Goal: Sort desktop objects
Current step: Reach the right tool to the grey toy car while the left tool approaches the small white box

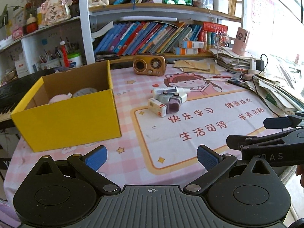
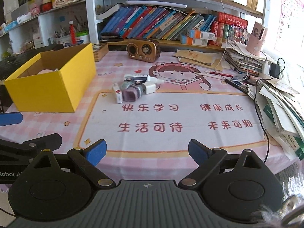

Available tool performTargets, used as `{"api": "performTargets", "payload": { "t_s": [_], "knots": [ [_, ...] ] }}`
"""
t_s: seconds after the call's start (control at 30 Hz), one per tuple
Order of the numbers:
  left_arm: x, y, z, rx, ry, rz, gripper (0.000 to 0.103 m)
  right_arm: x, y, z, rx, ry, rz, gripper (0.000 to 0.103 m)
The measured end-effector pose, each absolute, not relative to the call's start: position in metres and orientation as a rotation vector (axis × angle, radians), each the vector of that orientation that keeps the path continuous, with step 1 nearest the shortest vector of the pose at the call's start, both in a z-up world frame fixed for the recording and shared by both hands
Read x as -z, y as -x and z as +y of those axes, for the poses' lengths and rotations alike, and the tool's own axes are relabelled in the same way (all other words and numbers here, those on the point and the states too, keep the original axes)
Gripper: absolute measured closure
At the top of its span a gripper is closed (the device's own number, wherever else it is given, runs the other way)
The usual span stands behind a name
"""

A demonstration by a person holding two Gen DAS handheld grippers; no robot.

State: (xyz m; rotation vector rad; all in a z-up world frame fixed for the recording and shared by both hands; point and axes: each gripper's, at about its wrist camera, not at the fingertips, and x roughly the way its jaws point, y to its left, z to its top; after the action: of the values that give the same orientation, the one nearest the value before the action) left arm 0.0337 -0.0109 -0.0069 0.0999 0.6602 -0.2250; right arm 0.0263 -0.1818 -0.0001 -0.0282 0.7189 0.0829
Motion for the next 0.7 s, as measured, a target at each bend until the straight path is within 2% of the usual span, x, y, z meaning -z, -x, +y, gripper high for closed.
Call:
{"api": "performTargets", "payload": {
  "t_s": [0.7],
  "knots": [
    [0.023, -0.106, -0.063, 0.187, -0.03, 0.707, 0.002, 0.005, -0.12, -0.243, -0.152, 0.029, 0.737, 0.01]
  ]
}}
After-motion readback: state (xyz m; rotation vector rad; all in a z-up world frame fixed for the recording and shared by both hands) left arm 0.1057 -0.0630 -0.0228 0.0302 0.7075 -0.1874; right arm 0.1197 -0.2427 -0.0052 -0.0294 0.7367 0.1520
